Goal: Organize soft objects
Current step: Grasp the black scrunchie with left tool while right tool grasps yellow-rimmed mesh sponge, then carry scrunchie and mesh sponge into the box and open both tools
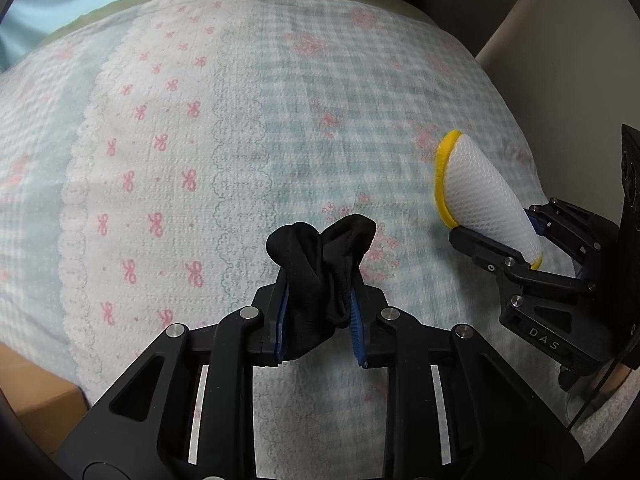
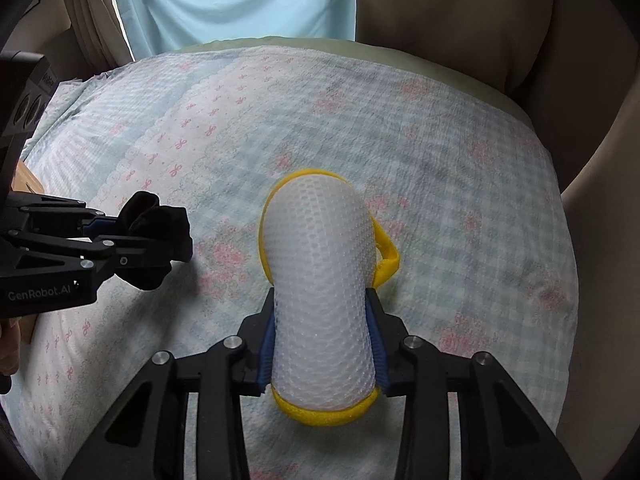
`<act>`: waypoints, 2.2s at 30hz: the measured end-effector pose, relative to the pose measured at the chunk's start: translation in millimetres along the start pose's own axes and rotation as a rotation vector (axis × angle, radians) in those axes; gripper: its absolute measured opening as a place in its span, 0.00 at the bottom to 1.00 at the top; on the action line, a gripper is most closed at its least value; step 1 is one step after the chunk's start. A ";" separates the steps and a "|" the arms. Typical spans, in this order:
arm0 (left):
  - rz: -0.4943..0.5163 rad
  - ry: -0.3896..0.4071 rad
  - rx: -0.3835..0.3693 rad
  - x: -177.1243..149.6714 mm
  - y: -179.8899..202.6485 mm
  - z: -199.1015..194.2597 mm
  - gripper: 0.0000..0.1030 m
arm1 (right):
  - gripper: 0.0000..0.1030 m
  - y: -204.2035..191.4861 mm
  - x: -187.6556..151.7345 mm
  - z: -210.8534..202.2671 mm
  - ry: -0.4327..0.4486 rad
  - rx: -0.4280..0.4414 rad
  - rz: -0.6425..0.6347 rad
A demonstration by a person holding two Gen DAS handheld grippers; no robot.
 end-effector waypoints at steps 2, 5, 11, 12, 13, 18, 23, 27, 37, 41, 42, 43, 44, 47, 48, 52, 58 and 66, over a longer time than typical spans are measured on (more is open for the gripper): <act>0.000 0.012 -0.001 2.9 2.3 -11.7 0.21 | 0.35 -1.3 5.2 -13.9 0.010 -0.001 0.011; -0.001 0.039 -0.006 7.5 9.0 -34.8 0.21 | 0.35 -3.4 15.4 -38.5 0.025 -0.003 0.034; -0.007 0.097 -0.013 12.7 27.9 -94.7 0.21 | 0.35 -11.9 36.0 -102.8 0.053 -0.013 0.064; -0.008 0.104 -0.011 12.8 31.4 -105.0 0.21 | 0.35 -14.5 38.5 -114.7 0.057 -0.016 0.066; -0.008 0.112 -0.009 11.7 33.8 -117.0 0.21 | 0.35 -18.2 41.4 -126.0 0.059 -0.014 0.071; -0.015 0.144 0.003 -0.1 45.2 -179.9 0.21 | 0.35 -42.8 52.9 -183.2 0.064 0.000 0.082; -0.038 0.161 0.031 -22.8 38.8 -241.0 0.21 | 0.35 -80.8 60.5 -231.4 0.071 0.028 0.064; -0.065 0.182 0.065 -43.4 19.5 -283.6 0.21 | 0.35 -121.4 66.8 -257.0 0.073 0.064 0.036; -0.148 0.211 0.123 -90.7 -63.8 -364.4 0.21 | 0.35 -225.6 76.0 -281.4 0.037 0.108 -0.014; -0.170 0.200 0.126 -107.9 -105.1 -386.9 0.21 | 0.35 -265.8 80.1 -277.9 -0.003 0.109 -0.001; -0.172 0.193 0.127 -111.1 -115.3 -389.8 0.21 | 0.35 -275.9 81.4 -276.1 -0.015 0.109 0.006; -0.172 0.186 0.127 -114.8 -125.9 -393.8 0.21 | 0.35 -285.6 82.5 -274.3 -0.025 0.109 0.014; -0.172 0.179 0.127 -118.4 -135.9 -397.4 0.21 | 0.35 -295.4 83.7 -271.7 -0.035 0.107 0.023; -0.163 0.148 0.127 -127.6 -166.3 -402.4 0.21 | 0.35 -323.4 86.0 -263.5 -0.068 0.097 0.055; -0.160 0.136 0.126 -130.6 -175.6 -403.0 0.21 | 0.35 -331.8 87.0 -260.2 -0.081 0.097 0.071; -0.144 0.083 0.120 -142.9 -213.4 -400.5 0.21 | 0.35 -360.9 88.9 -244.7 -0.128 0.095 0.144; -0.108 -0.011 0.126 -156.1 -260.9 -380.0 0.21 | 0.35 -385.9 80.2 -211.7 -0.222 0.106 0.270; -0.100 -0.074 0.120 -154.8 -290.6 -348.7 0.21 | 0.35 -388.7 53.0 -168.4 -0.351 0.120 0.388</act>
Point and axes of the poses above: each gripper's, at about its wrist camera, not at the fingertips, and z roughly the way its jaws point, y to its right, x to its top, the point moved 10 cm from there along z, roughly the way its jaws point, and after that the axes turned 13 degrees about -x, right-handed, at the moved point
